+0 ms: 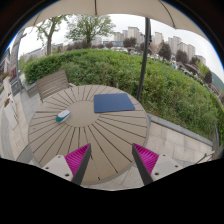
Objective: Arrange mouse
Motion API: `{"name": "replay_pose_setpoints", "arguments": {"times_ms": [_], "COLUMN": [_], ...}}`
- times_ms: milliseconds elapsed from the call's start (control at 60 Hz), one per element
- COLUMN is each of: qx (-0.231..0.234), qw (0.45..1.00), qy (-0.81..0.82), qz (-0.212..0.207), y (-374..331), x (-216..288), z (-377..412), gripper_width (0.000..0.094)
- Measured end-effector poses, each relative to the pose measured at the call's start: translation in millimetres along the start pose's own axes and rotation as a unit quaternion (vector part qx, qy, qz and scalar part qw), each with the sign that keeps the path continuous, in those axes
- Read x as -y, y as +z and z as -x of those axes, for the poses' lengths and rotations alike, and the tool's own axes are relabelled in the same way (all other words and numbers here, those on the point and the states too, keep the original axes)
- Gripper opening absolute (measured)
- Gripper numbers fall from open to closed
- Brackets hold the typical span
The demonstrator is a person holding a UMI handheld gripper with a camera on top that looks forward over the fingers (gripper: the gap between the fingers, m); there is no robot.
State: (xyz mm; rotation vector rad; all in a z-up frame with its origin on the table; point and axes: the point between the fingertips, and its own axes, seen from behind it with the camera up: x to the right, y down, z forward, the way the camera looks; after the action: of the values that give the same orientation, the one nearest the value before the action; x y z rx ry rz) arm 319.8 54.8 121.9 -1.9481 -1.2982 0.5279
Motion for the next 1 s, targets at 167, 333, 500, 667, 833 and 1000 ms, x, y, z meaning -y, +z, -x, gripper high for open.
{"name": "replay_pose_setpoints", "arguments": {"times_ms": [167, 333, 500, 667, 833, 1000], "qx": [0.014, 0.051, 0.088, 0.096, 0.088, 0.082], "qw": [1.0, 0.998, 0.994, 0.994, 0.995, 0.996], "qy": [-0.014, -0.034, -0.058, -0.051, -0.033, -0.018], "qz": [0.0, -0.001, -0.02, -0.031, -0.034, -0.03], "y": [12.6, 28.1, 46.2, 77.5, 115.7, 167.2], "x": [8.2, 9.0, 10.5, 12.5, 19.3, 26.7], "z": [43.1, 123.9, 207.2, 255.6, 275.0, 286.5], "gripper_width": [0.085, 0.085, 0.085, 0.0851, 0.085, 0.0849]}}
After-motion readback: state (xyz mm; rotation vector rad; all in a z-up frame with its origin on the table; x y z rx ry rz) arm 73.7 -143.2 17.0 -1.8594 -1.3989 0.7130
